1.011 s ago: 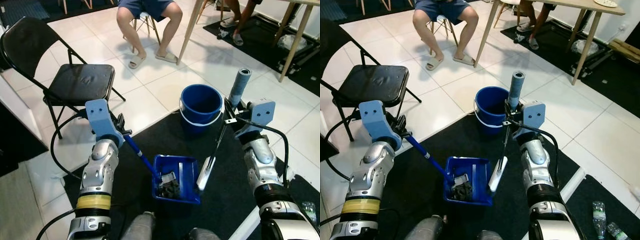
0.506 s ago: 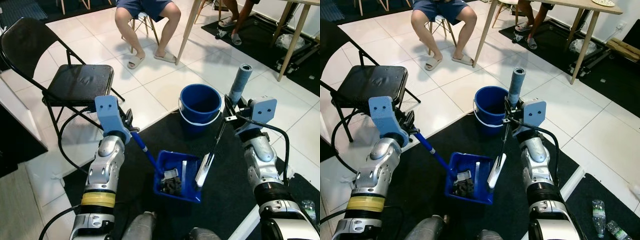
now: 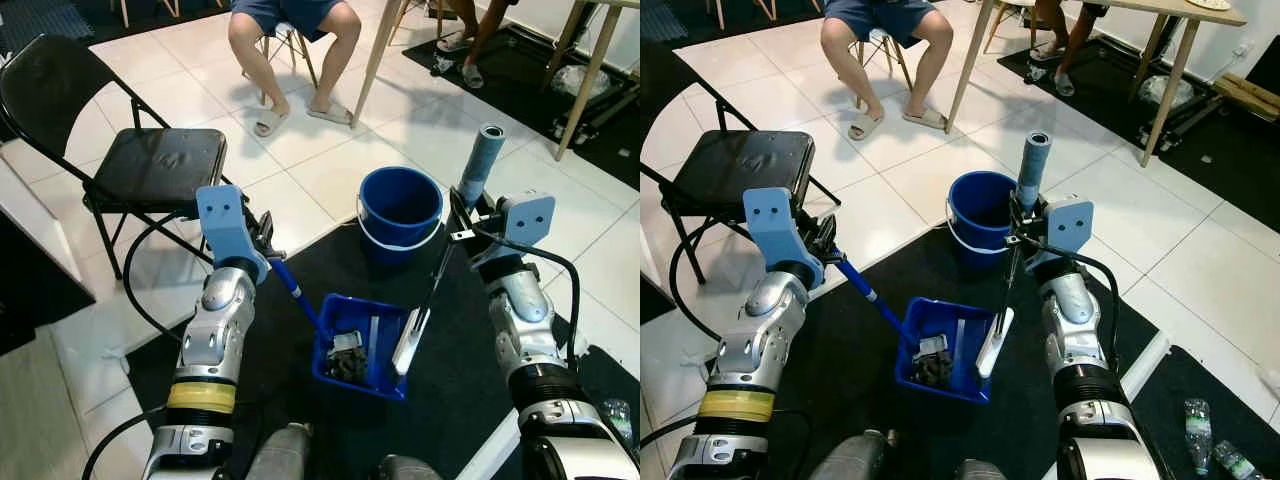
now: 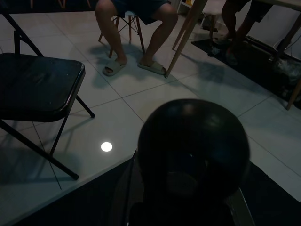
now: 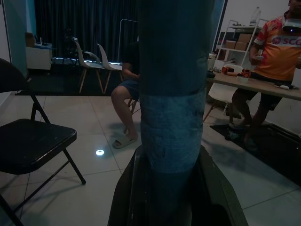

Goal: Sweep floor

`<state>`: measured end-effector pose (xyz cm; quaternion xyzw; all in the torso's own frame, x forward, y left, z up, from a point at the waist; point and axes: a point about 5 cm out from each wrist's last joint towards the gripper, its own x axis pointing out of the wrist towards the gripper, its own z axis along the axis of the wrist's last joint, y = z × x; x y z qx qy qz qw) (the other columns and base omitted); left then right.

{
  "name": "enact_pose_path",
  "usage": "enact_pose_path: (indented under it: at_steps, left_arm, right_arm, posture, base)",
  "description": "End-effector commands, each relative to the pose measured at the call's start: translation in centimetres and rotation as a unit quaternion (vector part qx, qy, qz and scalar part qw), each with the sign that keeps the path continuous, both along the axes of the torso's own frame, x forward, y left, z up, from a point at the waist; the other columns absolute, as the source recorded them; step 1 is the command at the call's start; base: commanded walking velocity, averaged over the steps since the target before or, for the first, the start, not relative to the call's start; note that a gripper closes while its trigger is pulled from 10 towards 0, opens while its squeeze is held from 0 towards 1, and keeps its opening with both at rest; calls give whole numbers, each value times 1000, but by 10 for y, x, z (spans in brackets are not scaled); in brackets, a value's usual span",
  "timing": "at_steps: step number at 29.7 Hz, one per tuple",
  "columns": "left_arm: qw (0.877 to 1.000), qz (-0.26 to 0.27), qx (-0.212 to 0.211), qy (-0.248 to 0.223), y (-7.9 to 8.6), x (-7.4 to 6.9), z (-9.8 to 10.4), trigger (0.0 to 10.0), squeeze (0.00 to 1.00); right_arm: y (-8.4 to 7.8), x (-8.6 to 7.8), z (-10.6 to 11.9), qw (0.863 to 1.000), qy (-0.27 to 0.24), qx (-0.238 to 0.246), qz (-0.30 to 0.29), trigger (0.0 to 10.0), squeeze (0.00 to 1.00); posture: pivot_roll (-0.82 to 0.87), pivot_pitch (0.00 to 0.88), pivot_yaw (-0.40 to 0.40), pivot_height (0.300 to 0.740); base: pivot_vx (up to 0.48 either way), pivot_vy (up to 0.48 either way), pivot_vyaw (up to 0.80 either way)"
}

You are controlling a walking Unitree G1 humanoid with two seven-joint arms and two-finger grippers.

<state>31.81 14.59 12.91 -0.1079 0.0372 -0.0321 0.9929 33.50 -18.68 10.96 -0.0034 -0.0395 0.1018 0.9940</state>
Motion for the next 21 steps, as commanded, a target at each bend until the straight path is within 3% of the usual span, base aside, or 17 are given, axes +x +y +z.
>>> enact_pose_path:
  at_steps: [1, 21]
  left_arm:
    - [999, -2, -18, -33, -6, 3, 12, 10000, 0]
    - [999, 1, -17, -29, -6, 4, 10, 10000, 0]
  right_arm:
    - [-2, 1, 7, 1000, -15, -2, -5, 10000, 0]
    - [-6, 1, 6, 1000, -11, 2, -8, 10000, 0]
  posture:
    - [61, 33, -37, 740]
    - [60, 35, -39, 740]
  base:
    - [420, 0, 0]
    - [398, 0, 0]
